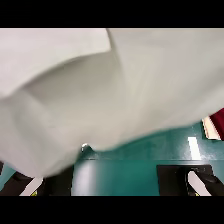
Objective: Fold the shirts.
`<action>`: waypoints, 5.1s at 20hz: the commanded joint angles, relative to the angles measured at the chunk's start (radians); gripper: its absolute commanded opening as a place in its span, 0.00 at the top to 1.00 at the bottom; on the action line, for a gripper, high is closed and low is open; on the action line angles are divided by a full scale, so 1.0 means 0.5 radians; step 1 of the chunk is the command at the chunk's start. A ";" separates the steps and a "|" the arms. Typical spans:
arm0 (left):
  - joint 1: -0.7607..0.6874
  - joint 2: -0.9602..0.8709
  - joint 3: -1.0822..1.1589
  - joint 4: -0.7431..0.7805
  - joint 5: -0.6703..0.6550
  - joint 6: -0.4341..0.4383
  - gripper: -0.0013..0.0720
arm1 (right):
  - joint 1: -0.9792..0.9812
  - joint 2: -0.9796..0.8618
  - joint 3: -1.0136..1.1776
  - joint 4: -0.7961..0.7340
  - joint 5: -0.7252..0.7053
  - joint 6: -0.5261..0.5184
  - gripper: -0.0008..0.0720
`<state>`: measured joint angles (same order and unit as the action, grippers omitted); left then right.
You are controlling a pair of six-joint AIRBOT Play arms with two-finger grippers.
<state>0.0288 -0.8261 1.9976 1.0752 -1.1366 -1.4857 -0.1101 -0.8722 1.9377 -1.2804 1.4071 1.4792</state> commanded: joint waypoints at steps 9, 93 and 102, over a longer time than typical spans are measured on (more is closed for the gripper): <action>0.002 -1.166 -0.824 0.009 -0.130 0.043 0.95 | 0.158 -1.447 0.097 -0.010 0.441 0.002 0.97; -0.372 -0.080 -2.956 -0.302 0.284 0.041 0.95 | -0.252 -0.698 -2.525 0.561 -0.710 -0.100 0.92; -0.372 0.549 -2.826 0.216 -0.500 -0.350 0.95 | -0.262 -0.011 -2.499 -0.075 0.008 -0.098 0.97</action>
<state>-0.1570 -0.6563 0.5739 1.1297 -1.2072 -1.6016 -0.2401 -0.9951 0.6853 -1.2079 1.2411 1.4292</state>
